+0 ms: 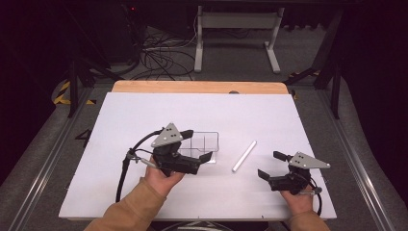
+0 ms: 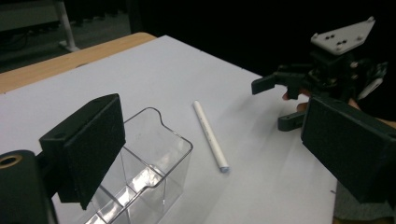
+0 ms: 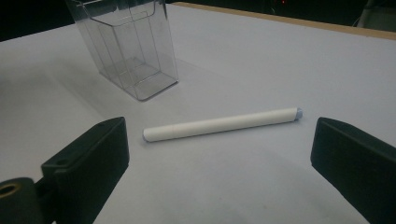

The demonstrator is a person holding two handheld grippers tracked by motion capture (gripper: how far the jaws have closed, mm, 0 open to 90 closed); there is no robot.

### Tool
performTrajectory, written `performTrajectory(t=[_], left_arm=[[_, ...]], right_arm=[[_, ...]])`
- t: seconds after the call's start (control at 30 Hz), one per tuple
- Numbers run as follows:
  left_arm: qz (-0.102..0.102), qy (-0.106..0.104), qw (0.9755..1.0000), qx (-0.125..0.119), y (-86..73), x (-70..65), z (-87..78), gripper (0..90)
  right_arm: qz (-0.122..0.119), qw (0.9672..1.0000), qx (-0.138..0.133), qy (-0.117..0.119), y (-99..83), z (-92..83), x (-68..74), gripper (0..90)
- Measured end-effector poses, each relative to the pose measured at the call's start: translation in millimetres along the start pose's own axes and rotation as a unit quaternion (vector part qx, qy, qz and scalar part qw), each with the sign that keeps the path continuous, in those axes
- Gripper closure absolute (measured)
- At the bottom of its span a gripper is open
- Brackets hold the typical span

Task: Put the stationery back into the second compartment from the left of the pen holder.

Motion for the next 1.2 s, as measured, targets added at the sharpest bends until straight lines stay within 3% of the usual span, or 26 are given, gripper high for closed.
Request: performTrajectory(t=[0.17,0.43,0.87,1.2], left_arm=[[0.015,0.002,0.9994,0.031,2.7,-6.8,23.5,9.3],[0.011,-0.002,0.9978,0.065,9.5,-16.2,55.7,9.5],[-0.009,-0.020,0.9945,0.103,12.8,-23.0,91.9,12.2],[0.008,-0.012,0.9931,0.116,14.7,-23.7,113.6,15.0]], right_arm=[[0.001,1.0000,0.005,-0.004,-0.8,0.3,-1.1,5.2],[0.001,1.0000,0.009,-0.002,-1.5,0.6,-0.3,5.8],[0.001,0.9999,0.012,0.002,-3.8,-1.9,0.4,7.4],[-0.002,0.9999,0.010,0.005,-3.8,-3.7,2.0,8.8]])
Point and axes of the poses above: each handheld gripper's, and its own axes: z roughly forward along the jaws, y roughly out of its top, x roughly to its left, the point moved 6 cm from there along z, roughly forward along the jaws, and after that the axes turned 7 degrees about x, right-handed, at the moved point
